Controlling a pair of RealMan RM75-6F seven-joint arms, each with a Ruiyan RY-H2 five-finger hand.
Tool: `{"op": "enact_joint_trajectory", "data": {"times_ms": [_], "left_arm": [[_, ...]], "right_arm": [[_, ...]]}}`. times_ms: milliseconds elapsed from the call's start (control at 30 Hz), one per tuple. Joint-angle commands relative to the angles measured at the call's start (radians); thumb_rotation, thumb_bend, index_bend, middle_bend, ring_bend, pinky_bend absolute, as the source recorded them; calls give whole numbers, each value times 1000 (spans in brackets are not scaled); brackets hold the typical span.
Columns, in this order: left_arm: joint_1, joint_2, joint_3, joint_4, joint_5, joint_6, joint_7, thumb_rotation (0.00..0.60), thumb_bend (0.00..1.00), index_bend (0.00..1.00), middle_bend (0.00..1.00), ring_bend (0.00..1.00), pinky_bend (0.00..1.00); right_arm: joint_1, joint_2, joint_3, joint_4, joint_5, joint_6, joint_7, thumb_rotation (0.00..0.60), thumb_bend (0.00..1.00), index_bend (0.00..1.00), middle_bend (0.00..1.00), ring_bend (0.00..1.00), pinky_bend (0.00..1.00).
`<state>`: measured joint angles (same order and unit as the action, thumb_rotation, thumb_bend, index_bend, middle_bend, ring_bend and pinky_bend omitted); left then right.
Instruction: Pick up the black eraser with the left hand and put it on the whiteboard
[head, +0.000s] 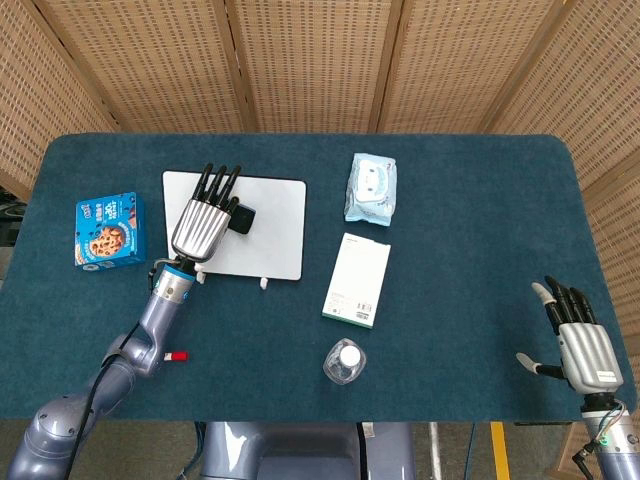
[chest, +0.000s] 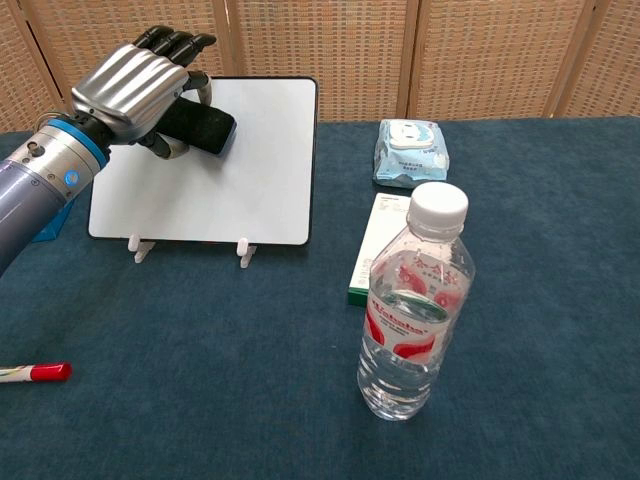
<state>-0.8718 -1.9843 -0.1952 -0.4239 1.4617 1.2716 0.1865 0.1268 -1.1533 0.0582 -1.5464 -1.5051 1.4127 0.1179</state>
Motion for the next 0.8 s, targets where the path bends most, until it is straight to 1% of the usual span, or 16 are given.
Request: {"op": "enact_joint_trajectory", "data": {"times_ms": [33,400,800], "left_arm": [[-1,0,3,-1,-2,-7,7,600,257,458,0,0,0],[-9,1,1,-8,-12,-25,33,600,258,455,0,0,0],[-5,12,4,-27,-20,-30,46,600,238,395,0,0,0]], "right_arm": [[0,0,0,-1,-1,1,1,600,53,28,0,0,0],[-3,2,0,-1,-4,10,7,600,53,28,0,0,0],[-3,0,-1,-2,-8,13,3,600,53,28,0,0,0]]}}
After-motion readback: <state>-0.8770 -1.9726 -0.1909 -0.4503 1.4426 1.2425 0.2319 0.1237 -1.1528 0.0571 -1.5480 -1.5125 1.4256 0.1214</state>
